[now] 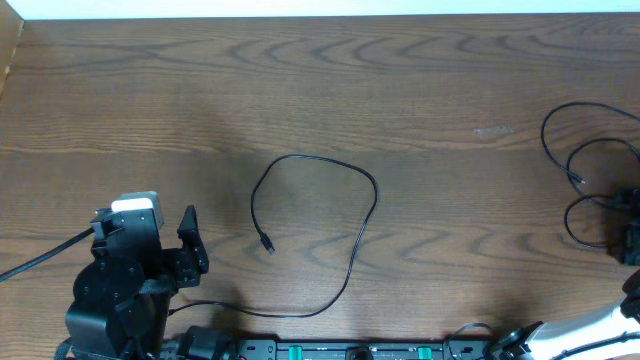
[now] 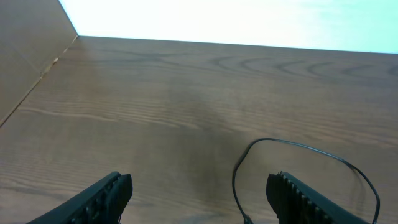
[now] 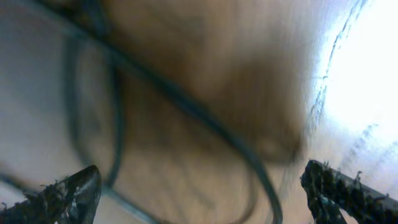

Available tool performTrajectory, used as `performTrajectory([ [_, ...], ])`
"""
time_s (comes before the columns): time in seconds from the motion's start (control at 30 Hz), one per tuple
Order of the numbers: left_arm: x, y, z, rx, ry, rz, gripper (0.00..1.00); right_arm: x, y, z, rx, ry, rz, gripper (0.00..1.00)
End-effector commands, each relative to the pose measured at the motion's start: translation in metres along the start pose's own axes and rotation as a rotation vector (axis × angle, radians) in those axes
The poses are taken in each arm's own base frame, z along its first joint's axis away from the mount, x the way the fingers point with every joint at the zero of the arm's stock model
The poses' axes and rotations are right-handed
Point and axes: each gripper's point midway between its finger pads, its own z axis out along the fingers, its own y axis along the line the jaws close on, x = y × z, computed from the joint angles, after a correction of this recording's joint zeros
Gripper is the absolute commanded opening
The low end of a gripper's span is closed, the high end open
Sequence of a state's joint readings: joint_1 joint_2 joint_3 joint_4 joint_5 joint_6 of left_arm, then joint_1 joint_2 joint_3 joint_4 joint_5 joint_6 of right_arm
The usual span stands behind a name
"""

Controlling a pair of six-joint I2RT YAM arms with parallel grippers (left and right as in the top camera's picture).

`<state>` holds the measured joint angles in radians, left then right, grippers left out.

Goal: Untangle cables
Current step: 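Grasp the upper-right black cable with the right gripper and pull it off right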

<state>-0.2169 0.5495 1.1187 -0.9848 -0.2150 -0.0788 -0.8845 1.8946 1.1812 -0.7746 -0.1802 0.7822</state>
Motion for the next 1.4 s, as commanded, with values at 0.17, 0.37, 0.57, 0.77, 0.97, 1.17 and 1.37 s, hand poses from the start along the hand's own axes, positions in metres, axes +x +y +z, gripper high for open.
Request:
performTrajectory([
  [0.17, 0.003, 0.002, 0.000, -0.007, 0.008, -0.009, 0.75, -0.005, -0.005, 0.020, -0.022, -0.048, 0.038, 0.99],
  [0.37, 0.005, 0.002, 0.000, -0.008, 0.016, -0.007, 0.75, -0.030, 0.004, 0.019, -0.042, -0.173, -0.036, 0.98],
  [0.57, 0.008, 0.002, 0.000, -0.010, 0.030, -0.003, 0.75, -0.046, 0.019, 0.015, -0.094, -0.244, -0.071, 0.81],
  [0.77, 0.008, 0.002, 0.000, -0.010, 0.030, -0.003, 0.75, -0.047, 0.020, 0.014, -0.098, -0.249, -0.073, 0.34],
  [0.97, 0.008, 0.002, 0.000, -0.010, 0.030, -0.003, 0.75, -0.036, 0.041, 0.013, -0.209, -0.186, -0.154, 0.01],
  [1.17, 0.008, 0.002, 0.000, -0.010, 0.031, -0.002, 0.75, -0.032, 0.072, -0.005, -0.411, -0.114, -0.238, 0.01],
  [1.37, 0.008, 0.002, 0.000, -0.010, 0.031, -0.002, 0.75, -0.044, 0.117, -0.065, -0.676, -0.057, -0.273, 0.01],
])
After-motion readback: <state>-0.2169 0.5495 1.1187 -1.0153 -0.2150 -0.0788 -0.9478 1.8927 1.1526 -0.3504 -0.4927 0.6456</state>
